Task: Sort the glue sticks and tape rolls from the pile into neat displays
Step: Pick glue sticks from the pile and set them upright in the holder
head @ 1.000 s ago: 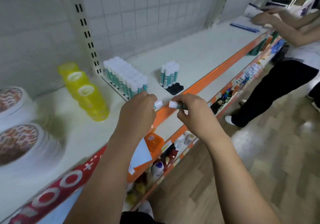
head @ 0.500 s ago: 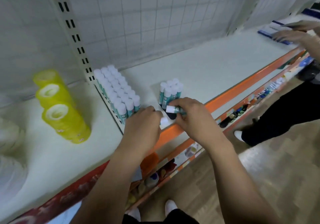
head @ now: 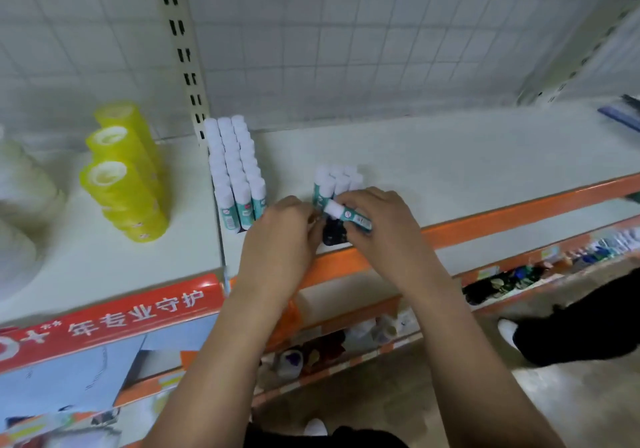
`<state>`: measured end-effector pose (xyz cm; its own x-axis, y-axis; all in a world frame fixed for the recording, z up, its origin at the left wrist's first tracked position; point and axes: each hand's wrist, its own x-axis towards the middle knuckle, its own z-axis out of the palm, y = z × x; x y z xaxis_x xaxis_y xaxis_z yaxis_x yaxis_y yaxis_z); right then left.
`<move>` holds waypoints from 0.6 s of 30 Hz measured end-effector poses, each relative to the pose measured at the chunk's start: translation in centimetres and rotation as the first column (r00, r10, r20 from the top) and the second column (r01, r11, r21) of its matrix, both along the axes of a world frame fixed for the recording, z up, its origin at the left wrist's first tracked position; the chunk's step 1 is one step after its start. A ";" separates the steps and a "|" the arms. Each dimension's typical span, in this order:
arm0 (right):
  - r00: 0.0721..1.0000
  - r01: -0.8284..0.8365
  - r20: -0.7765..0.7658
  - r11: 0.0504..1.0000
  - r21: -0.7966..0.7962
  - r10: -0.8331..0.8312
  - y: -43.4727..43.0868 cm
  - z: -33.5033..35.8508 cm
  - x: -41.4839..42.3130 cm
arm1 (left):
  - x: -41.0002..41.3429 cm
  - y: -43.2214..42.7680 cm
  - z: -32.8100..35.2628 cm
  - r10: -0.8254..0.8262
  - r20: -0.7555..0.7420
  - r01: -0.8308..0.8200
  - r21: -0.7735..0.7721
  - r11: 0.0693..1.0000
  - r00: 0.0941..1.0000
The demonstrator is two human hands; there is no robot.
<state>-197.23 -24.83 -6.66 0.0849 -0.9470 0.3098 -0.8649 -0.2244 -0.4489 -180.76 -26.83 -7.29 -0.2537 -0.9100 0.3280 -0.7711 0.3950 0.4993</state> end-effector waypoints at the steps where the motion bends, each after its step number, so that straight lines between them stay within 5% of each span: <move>1: 1.000 0.009 0.009 1.000 -0.012 -0.009 -0.1 0.1 -0.4 | -0.3 0.1 -0.1 0.015 0.004 -0.015 -0.008 1.000 1.000; 11: 0.946 0.050 0.323 0.996 -0.068 -0.026 -0.8 -0.2 -1.7 | -2.9 0.7 -0.7 -0.048 0.203 0.055 -0.027 0.998 0.978; 18: 0.928 0.122 0.359 0.992 -0.038 -0.100 -1.2 -0.9 -1.4 | -3.1 0.3 -0.7 -0.074 0.187 0.072 0.019 0.997 0.980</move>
